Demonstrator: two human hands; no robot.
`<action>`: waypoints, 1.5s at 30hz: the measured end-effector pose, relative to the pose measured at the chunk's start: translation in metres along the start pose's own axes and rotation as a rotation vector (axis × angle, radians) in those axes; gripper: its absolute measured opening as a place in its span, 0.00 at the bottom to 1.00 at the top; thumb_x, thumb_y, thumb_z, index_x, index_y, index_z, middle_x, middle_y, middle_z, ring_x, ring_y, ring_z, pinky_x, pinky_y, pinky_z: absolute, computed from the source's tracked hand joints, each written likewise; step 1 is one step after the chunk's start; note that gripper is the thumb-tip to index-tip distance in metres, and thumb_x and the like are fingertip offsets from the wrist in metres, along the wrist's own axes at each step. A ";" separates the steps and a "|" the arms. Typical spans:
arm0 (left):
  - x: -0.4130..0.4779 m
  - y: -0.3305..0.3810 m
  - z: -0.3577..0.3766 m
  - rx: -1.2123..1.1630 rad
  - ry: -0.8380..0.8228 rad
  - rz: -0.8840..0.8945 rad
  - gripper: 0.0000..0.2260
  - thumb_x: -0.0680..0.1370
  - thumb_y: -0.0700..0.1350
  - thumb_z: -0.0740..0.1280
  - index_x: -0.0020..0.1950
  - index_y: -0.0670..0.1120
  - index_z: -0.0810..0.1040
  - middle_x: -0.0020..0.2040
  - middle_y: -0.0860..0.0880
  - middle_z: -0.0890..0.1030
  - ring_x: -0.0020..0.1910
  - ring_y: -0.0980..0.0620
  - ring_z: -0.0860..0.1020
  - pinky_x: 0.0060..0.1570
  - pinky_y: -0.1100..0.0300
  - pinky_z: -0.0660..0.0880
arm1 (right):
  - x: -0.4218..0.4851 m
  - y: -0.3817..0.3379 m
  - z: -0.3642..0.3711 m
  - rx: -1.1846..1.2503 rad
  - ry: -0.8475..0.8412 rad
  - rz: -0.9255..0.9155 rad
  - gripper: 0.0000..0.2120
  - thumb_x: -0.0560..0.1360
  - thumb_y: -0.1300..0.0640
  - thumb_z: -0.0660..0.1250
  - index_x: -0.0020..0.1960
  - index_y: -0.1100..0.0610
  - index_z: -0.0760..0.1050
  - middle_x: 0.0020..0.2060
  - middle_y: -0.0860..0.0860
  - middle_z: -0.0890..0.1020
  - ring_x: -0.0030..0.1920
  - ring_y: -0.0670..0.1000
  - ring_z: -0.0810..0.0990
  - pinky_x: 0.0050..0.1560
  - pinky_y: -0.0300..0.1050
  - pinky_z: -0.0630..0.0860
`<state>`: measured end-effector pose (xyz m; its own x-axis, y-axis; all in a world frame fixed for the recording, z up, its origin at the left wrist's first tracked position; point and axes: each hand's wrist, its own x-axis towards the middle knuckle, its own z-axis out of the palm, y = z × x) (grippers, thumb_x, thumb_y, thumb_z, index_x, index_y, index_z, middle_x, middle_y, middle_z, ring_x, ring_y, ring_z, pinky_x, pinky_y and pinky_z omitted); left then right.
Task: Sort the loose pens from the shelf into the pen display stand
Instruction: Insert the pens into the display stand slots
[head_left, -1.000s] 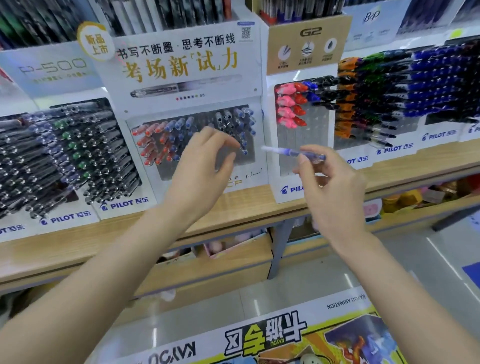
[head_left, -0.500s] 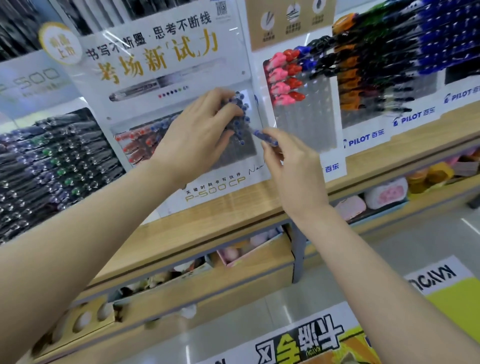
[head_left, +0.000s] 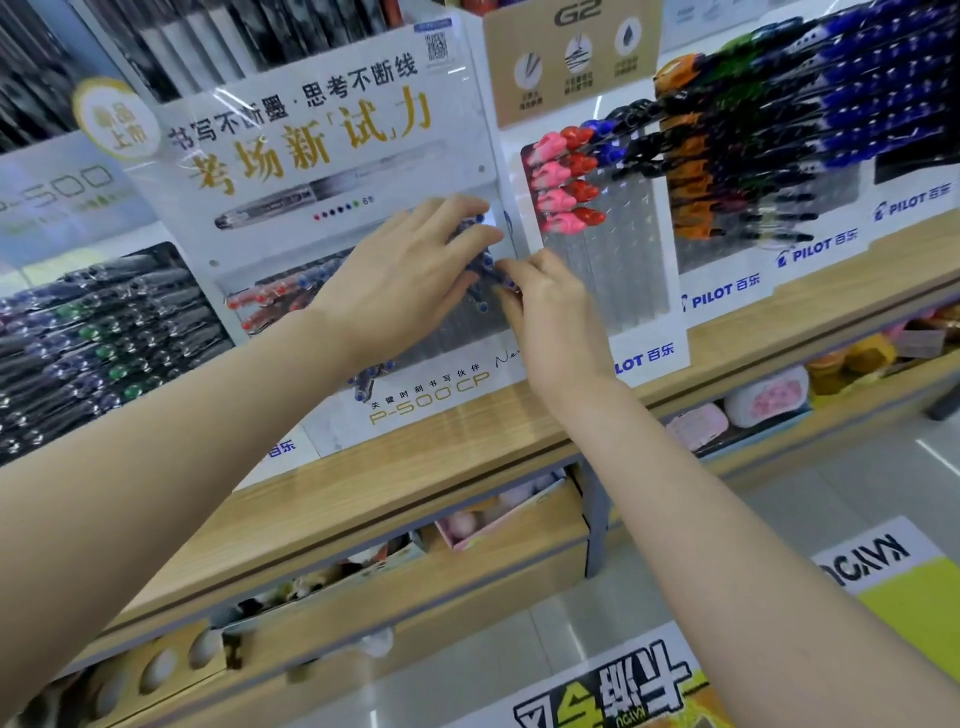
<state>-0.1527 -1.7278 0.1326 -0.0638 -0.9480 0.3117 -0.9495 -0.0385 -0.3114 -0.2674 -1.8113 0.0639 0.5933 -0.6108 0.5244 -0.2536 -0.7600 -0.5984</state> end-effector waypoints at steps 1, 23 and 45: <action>0.000 -0.001 -0.001 -0.004 0.005 -0.003 0.16 0.76 0.41 0.64 0.62 0.38 0.73 0.61 0.38 0.75 0.55 0.38 0.75 0.49 0.45 0.75 | 0.001 0.000 0.001 -0.006 -0.004 -0.002 0.10 0.78 0.61 0.61 0.57 0.60 0.76 0.46 0.53 0.73 0.42 0.53 0.75 0.43 0.51 0.75; -0.017 -0.007 0.003 -0.141 0.075 -0.154 0.20 0.78 0.49 0.59 0.64 0.36 0.70 0.54 0.39 0.76 0.48 0.42 0.75 0.47 0.58 0.64 | -0.003 0.006 -0.005 0.060 0.088 -0.112 0.04 0.75 0.61 0.67 0.47 0.61 0.75 0.38 0.53 0.81 0.36 0.53 0.79 0.32 0.48 0.76; -0.028 0.041 -0.019 -0.056 0.041 -0.530 0.15 0.76 0.44 0.58 0.58 0.39 0.74 0.52 0.41 0.77 0.49 0.41 0.75 0.49 0.54 0.63 | 0.009 0.013 -0.054 -0.490 -0.158 -0.383 0.08 0.70 0.56 0.71 0.42 0.60 0.74 0.35 0.53 0.77 0.34 0.53 0.77 0.28 0.40 0.63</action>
<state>-0.1955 -1.6967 0.1286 0.4184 -0.7896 0.4488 -0.8696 -0.4909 -0.0531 -0.3065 -1.8387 0.0942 0.8072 -0.2647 0.5277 -0.2994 -0.9539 -0.0204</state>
